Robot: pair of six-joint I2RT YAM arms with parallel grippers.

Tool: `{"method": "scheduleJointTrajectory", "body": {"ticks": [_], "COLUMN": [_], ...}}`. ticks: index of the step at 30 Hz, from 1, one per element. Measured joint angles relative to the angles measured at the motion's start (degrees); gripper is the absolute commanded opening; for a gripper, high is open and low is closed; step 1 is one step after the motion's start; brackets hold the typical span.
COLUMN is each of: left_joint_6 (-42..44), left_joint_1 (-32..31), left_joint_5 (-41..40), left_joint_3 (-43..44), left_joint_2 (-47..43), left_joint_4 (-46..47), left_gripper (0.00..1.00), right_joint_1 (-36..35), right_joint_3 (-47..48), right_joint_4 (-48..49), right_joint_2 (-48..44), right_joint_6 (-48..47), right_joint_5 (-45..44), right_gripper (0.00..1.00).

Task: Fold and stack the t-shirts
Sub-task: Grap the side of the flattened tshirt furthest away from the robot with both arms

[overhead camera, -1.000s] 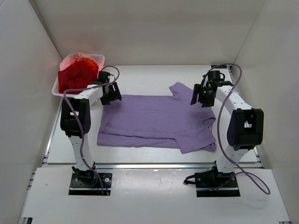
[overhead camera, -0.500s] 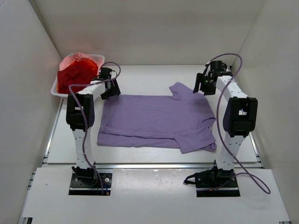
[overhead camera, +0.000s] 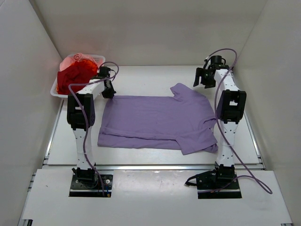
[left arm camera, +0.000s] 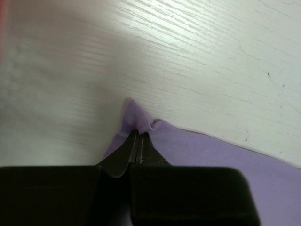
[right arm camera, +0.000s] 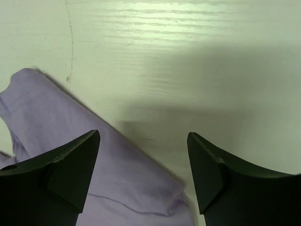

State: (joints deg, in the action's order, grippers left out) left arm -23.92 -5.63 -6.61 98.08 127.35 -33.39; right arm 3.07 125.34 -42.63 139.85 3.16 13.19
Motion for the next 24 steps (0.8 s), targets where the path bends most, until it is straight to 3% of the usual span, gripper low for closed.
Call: {"method": "scheduleJointTrajectory", "body": {"ticks": [6, 8, 10, 12, 24], "left_joint_6": [0.48, 0.57, 0.57, 0.57, 1.53], "left_joint_1": [0.0, -0.04, -0.07, -0.07, 0.17], "left_joint_5": [0.22, 0.42, 0.74, 1.14, 2.08], "left_joint_3": [0.0, 0.0, 0.0, 0.0, 0.66], "left_joint_2": [0.0, 0.0, 0.0, 0.0, -0.68], "left_joint_4": [-0.07, -0.07, -0.07, -0.07, -3.17], "left_gripper": [0.0, 0.0, 0.0, 0.0, 0.0], "right_joint_1": [-0.92, -1.36, -1.84, -1.99, -2.62], "right_joint_3": [0.98, 0.98, 0.98, 0.98, -2.49], "right_joint_4": [-3.69, -4.92, -5.81, -6.4, -7.04], "right_joint_2": [1.86, 1.86, 1.86, 1.86, -0.9], "right_joint_6": [-1.38, -1.84, -2.27, -2.21, -3.93], "right_joint_5": [3.89, 4.98, 5.84, 6.64, 6.69], "right_gripper": [0.68, 0.53, 0.32, 0.03, 0.0]}}
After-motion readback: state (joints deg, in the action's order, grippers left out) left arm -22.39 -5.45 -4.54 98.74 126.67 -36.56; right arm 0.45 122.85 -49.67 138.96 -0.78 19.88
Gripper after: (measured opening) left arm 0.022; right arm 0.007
